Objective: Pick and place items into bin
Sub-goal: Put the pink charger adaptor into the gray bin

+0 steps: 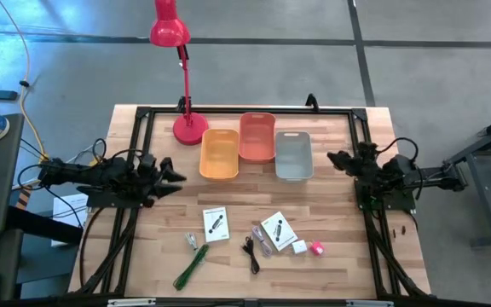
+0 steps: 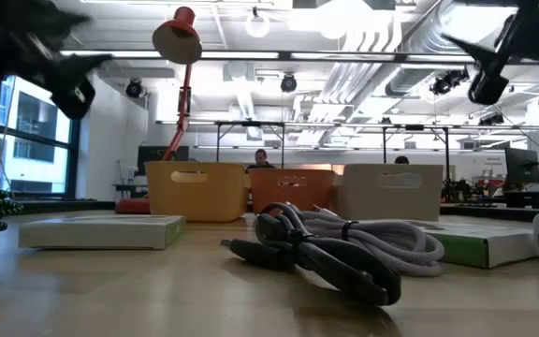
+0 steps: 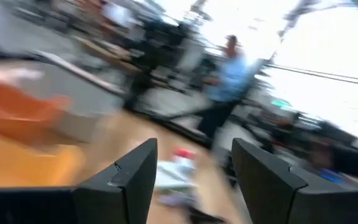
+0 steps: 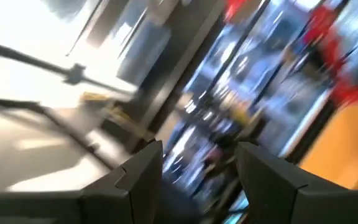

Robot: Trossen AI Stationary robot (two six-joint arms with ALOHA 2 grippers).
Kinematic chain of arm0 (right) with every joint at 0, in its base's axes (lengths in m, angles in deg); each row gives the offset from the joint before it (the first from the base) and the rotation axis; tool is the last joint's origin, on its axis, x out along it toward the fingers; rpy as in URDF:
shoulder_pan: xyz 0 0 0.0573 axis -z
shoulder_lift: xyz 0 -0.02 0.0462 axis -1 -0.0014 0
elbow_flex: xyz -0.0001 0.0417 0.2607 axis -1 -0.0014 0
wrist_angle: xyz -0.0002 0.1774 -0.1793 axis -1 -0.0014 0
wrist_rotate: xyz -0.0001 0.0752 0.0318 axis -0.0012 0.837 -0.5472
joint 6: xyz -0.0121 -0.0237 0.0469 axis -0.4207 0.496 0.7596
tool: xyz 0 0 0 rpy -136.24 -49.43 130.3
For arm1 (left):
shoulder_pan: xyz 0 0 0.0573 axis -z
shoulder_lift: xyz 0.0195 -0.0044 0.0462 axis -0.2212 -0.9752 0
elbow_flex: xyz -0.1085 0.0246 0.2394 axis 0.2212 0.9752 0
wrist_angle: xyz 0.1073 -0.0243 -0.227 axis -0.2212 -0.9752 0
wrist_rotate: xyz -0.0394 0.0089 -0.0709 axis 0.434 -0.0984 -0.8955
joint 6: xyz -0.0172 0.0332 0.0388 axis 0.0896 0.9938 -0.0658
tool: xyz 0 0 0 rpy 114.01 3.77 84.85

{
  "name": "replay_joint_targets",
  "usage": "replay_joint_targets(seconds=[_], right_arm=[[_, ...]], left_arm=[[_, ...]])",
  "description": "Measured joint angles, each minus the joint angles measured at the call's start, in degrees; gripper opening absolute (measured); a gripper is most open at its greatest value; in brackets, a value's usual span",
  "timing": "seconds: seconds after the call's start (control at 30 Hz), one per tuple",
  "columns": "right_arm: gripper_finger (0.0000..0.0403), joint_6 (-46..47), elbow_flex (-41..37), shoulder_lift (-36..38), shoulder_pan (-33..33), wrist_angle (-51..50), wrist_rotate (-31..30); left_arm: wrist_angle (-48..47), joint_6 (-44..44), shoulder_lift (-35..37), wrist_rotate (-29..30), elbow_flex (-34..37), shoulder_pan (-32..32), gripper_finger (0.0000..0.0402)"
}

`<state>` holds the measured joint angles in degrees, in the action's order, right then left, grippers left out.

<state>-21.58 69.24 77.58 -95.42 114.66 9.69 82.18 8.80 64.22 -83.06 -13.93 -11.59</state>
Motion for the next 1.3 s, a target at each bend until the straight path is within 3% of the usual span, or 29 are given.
replay_joint_targets(seconds=[0.13,0.2,0.27,0.37,0.47,0.53,0.67,0.77,0.9,1.0,1.13,1.3], right_arm=[[0.0194,-1.91,4.08,-8.13,-3.23,0.29,1.14],[0.0194,-7.24,7.99,-13.82,-4.44,0.51,0.72],[0.0194,-13.22,12.40,-19.91,-5.18,0.42,1.59],[0.0194,-21.54,19.46,-28.66,-5.53,-0.35,3.47],[0.0194,-27.43,26.81,-35.94,-5.48,-4.71,4.86],[0.0194,-29.57,31.82,-39.72,-5.48,-11.18,5.69],[0.0194,-33.06,42.10,-45.33,-5.48,-26.99,6.07],[0.0194,-36.29,48.68,-48.17,-5.48,-37.98,3.23],[0.0194,-37.44,55.36,-49.38,-5.06,-53.58,-2.47],[0.0194,-32.34,57.48,-49.50,-4.16,-65.83,-4.00],[0.0194,-22.07,56.27,-49.62,-4.74,-75.42,-0.42],[0.0194,-10.71,49.93,-51.31,-11.21,-73.28,8.42]], left_arm=[[5.49,-2.27,-1.70,-7.91,0.00,0.37,0.0193],[7.51,-1.55,-3.08,-8.30,0.00,1.52,0.0193],[9.53,0.75,-4.67,-6.03,0.00,2.80,0.0193],[11.69,7.17,-6.66,2.62,0.00,3.93,0.0193],[12.40,8.27,-7.57,10.99,0.00,4.02,0.0193],[13.87,10.05,-7.66,11.36,0.00,4.07,0.0193],[16.86,14.73,-7.66,6.68,-0.97,4.11,0.0193],[10.70,20.99,-7.67,5.70,-6.16,4.11,0.0193],[-9.85,27.54,-10.99,5.67,-17.62,4.09,0.0193],[-23.72,28.35,-17.36,4.11,-25.90,4.09,0.0193],[-30.97,29.78,-27.16,-1.54,-32.46,4.09,0.0193],[-32.07,34.07,-36.32,-4.87,-34.92,4.12,0.0193]])
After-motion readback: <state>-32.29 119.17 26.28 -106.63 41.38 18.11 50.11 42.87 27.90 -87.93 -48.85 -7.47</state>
